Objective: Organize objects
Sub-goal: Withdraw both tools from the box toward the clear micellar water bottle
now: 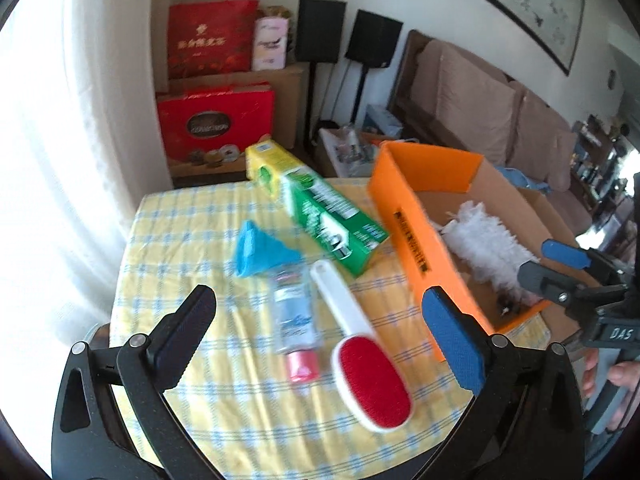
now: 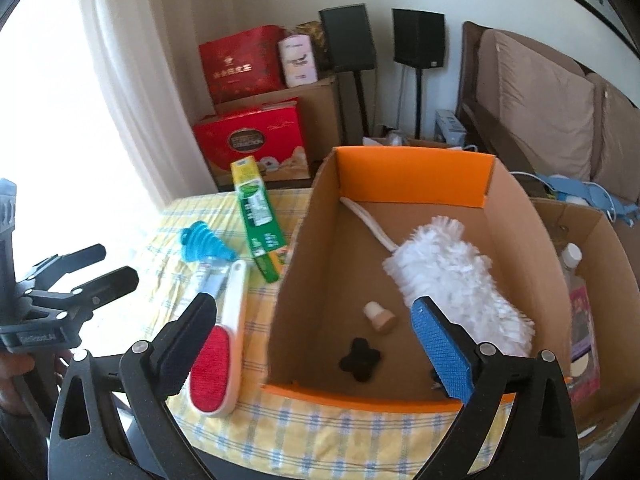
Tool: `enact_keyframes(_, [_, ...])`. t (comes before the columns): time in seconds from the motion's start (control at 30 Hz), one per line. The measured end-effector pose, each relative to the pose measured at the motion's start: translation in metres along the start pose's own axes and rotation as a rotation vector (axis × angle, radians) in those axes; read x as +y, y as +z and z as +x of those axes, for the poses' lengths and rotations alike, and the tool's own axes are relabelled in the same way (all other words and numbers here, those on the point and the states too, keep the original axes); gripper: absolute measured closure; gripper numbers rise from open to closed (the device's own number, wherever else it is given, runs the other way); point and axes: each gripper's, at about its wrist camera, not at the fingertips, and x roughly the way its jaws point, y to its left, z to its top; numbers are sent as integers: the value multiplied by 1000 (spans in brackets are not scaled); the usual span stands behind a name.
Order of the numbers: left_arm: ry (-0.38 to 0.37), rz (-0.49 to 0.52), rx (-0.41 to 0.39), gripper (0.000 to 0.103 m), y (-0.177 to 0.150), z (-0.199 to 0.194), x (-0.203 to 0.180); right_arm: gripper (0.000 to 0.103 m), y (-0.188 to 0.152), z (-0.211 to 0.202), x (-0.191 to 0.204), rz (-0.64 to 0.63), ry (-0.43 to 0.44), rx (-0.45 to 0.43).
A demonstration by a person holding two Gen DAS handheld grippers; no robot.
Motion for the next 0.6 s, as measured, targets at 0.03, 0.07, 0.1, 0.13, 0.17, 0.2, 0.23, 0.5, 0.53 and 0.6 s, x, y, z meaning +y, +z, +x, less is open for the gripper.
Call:
enact_keyframes(0.03, [10,-1,0,0,-2,-1,4,4,1,1,4,-6,6,1])
enact_keyframes(0.07, [18,-5,-1,0,-3,-3,9,4,2,2,7,-13,11,2])
enact_keyframes(0.1, [22,-10,-2,0,-5,-4,12,4,3,3,11,-18,17,1])
enact_keyframes(0.13, [24,-17,-4,0,-6,-6,16,4,5,3,15,-24,21,-1])
enact_keyframes(0.17, [25,-24,-5,0,-8,-7,20,4,6,4,19,-30,26,-3])
enact_keyframes(0.2, [31,-29,-6,0,-9,-8,24,4,8,5,23,-35,32,-5])
enact_keyframes(0.23, [37,-33,-6,0,-9,-9,27,4,8,6,26,-38,35,-5])
enact_keyframes(0.5, [77,-78,-18,0,-15,-13,55,4,13,20,53,-70,69,7])
enact_keyframes(0.53, [83,-83,-20,0,-15,-13,59,4,14,23,57,-73,73,11])
enact_keyframes(0.6, [93,-93,-25,0,-15,-14,65,4,14,27,63,-79,83,19])
